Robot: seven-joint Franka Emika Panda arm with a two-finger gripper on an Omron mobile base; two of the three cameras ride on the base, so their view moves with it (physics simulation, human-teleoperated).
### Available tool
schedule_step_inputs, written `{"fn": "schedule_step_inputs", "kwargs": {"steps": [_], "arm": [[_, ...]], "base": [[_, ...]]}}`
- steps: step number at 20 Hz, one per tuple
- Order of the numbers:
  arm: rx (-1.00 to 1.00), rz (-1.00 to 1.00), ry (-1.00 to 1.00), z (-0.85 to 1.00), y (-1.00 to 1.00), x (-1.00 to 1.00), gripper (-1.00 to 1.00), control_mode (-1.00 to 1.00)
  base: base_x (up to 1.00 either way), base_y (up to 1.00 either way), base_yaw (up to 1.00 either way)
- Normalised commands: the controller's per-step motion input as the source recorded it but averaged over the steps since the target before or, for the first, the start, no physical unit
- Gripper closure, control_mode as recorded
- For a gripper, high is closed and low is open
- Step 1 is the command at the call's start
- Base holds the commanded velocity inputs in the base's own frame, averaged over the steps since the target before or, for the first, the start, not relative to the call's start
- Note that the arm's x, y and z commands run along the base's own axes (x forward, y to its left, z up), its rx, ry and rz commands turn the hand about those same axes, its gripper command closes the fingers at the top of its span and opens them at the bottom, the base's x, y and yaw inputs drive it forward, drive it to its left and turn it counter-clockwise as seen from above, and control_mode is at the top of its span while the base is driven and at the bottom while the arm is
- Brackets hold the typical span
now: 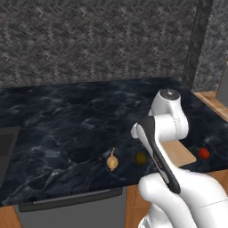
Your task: Place the avocado, onion, tomato, and bell pepper on the cutting board.
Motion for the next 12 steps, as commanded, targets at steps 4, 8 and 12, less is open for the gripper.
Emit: {"fn": "schedule_step_inputs", "kwargs": {"steps": [4, 8, 12], "arm": [[0.00, 0.00, 0.00, -0.32, 0.00, -0.06, -1.00, -1.00], [0.00, 0.00, 0.00, -0.32, 0.00, 0.00, -1.00, -1.00], [0.00, 0.00, 0.01, -0.34, 0.00, 0.00, -1.00, -1.00]], "base": [[0.00, 0.00, 0.00], [0.00, 0.00, 0.00], [0.00, 0.00, 0.00]]}}
